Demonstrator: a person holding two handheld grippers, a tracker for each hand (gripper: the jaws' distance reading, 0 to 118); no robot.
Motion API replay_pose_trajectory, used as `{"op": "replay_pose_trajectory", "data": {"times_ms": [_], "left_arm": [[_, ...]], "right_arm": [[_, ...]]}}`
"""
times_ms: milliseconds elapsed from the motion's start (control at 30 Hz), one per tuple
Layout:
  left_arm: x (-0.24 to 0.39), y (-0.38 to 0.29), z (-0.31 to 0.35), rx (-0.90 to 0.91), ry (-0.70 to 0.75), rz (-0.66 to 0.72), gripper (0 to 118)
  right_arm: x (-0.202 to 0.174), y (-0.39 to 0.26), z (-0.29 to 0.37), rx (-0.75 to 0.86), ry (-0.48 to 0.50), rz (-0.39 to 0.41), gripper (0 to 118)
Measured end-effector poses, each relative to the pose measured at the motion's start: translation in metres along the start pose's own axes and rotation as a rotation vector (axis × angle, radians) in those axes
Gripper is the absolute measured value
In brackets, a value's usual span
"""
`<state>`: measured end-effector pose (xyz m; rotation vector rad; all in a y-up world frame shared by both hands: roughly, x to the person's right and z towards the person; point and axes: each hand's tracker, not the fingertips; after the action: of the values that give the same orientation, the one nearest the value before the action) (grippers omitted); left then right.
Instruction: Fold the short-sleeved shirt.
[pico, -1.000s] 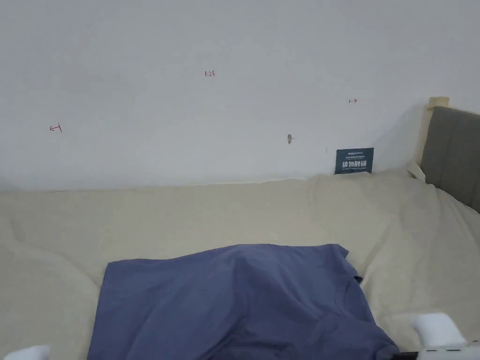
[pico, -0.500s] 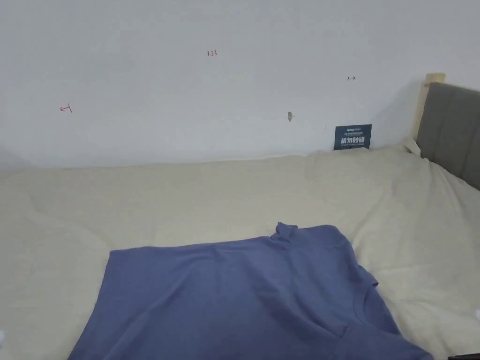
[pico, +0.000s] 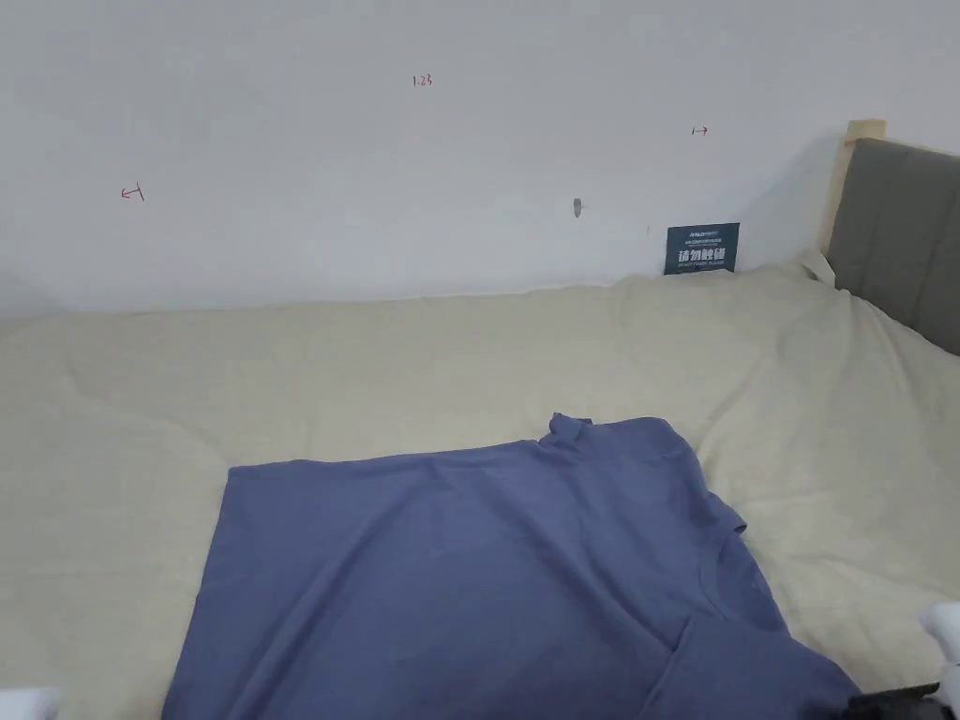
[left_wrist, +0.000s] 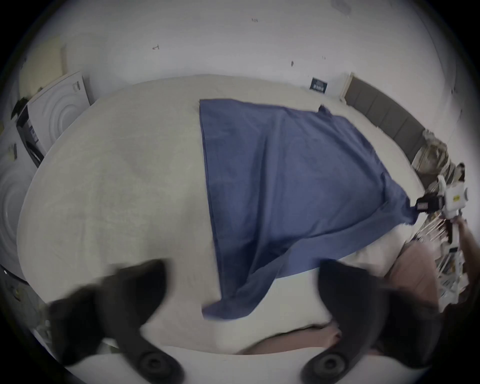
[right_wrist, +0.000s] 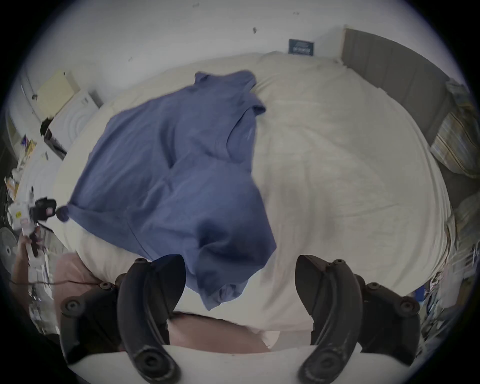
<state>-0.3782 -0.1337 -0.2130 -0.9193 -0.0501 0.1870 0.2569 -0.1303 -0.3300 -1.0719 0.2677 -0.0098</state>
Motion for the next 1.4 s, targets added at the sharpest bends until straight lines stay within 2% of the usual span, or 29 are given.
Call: {"op": "replay_pose_trajectory", "data": {"times_ms": [100,167,267,300,333,367,400,433,467,533,567,600,633,667,700,733,767,833,867,900,933,967,1067,1167,1267,1300,1333,1367,1400], "left_arm": [[0.002,0.006,0.03,0.117,-0.077,0.123,115],[0.007,0.007,0.048,0.197,-0.139,0.18,115],[0.047,0.006,0.081,0.303,-0.174,0.213,115],[0.053,0.003,0.087,0.323,-0.169,0.206,111],[0.057,0.001,0.097,0.364,-0.151,0.191,97],[0.062,-0.002,0.105,0.407,-0.148,0.172,61],[0.066,-0.004,0.106,0.418,-0.142,0.157,0],[0.072,-0.011,0.104,0.35,-0.09,0.129,0],[0.046,-0.012,0.098,0.378,-0.05,0.139,0],[0.018,-0.007,0.09,0.348,-0.073,0.143,0],[0.006,-0.005,0.086,0.322,-0.027,0.146,0],[0.055,-0.008,0.097,0.293,0.023,0.139,0],[0.058,-0.002,0.091,0.234,0.069,0.143,0],[0.052,0.003,0.076,0.043,0.085,0.17,0],[0.042,0.007,0.057,-0.125,0.063,0.213,0],[0.019,0.009,0.041,-0.318,-0.024,0.265,0],[0.013,0.004,0.025,-0.311,-0.1,0.271,0],[0.018,-0.003,0.005,-0.324,-0.013,0.214,0],[-0.001,-0.002,-0.003,-0.343,0.052,0.153,6],[-0.001,-0.003,-0.005,-0.323,0.078,0.127,41],[0.001,-0.004,-0.005,-0.296,0.082,0.125,82],[0.004,-0.006,-0.004,-0.256,0.068,0.108,113],[0.02,-0.006,0.011,-0.142,0.012,0.04,115],[0.016,0.002,0.001,-0.148,-0.021,0.071,115],[0.018,-0.004,-0.022,-0.202,0.02,0.034,115],[0.018,-0.006,-0.026,-0.198,0.049,-0.001,104],[0.02,-0.009,-0.029,-0.191,0.071,-0.037,75],[0.023,-0.012,-0.034,-0.18,0.136,-0.082,15],[0.012,-0.013,-0.042,-0.136,0.178,-0.061,1]], "right_arm": [[0.002,0.003,0.03,0.087,0.153,-0.138,90],[-0.009,0.001,0.055,0.248,0.215,-0.188,90],[-0.03,-0.005,0.081,0.392,0.301,-0.221,90],[-0.045,-0.008,0.089,0.423,0.317,-0.217,88],[-0.057,-0.011,0.095,0.444,0.323,-0.203,81],[-0.064,-0.014,0.098,0.47,0.308,-0.168,62],[-0.07,-0.016,0.101,0.49,0.311,-0.151,5],[-0.078,-0.016,0.096,0.498,0.254,-0.133,0],[-0.082,-0.017,0.1,0.501,0.217,-0.124,0],[-0.087,-0.013,0.101,0.457,0.255,-0.073,0],[-0.087,-0.013,0.096,0.447,0.267,-0.063,0],[-0.089,-0.013,0.097,0.448,0.264,-0.06,0],[-0.091,-0.012,0.097,0.448,0.255,-0.055,0],[-0.092,-0.01,0.097,0.443,0.254,-0.048,0],[-0.095,-0.011,0.092,0.429,0.261,-0.04,0],[-0.096,-0.01,0.089,0.416,0.271,-0.04,0],[-0.096,-0.008,0.085,0.401,0.282,-0.044,0],[-0.093,-0.01,0.074,0.371,0.289,-0.051,0],[-0.093,-0.009,0.071,0.354,0.287,-0.052,0],[-0.094,-0.008,0.068,0.344,0.284,-0.052,0],[-0.095,-0.008,0.066,0.337,0.281,-0.054,0],[-0.097,-0.012,0.064,0.33,0.281,-0.057,0],[-0.101,-0.01,0.055,0.289,0.285,-0.064,0],[-0.101,-0.013,0.045,0.262,0.278,-0.059,0],[-0.105,-0.015,0.037,0.243,0.283,-0.051,0],[-0.107,-0.014,0.034,0.236,0.284,-0.053,0],[-0.108,-0.014,0.032,0.23,0.285,-0.056,0],[-0.107,-0.016,0.031,0.226,0.29,-0.06,0],[-0.106,-0.018,0.03,0.224,0.293,-0.063,0]]}}
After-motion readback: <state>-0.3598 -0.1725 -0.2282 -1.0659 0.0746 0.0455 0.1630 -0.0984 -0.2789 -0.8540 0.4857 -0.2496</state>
